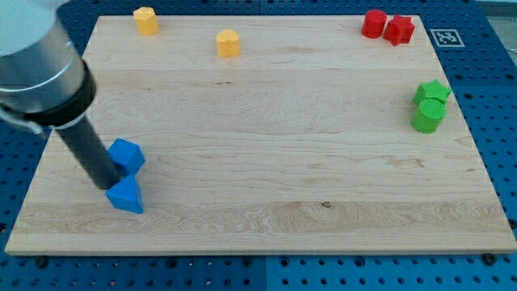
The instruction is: Push blue cube towards top center
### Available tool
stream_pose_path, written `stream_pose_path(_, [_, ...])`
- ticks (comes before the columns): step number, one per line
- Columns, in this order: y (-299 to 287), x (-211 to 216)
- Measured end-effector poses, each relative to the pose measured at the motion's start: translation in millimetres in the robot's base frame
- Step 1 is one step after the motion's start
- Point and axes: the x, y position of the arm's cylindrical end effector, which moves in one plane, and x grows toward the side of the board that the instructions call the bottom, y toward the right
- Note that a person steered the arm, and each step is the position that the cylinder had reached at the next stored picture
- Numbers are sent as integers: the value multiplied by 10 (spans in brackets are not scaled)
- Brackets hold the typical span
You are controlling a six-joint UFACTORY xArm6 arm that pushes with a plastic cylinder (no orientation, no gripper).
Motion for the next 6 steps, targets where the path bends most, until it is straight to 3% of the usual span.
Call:
stream_pose_path(2, [584,-474])
stream_pose_path(3, [681,-326])
stream_pose_path(6, [132,-381])
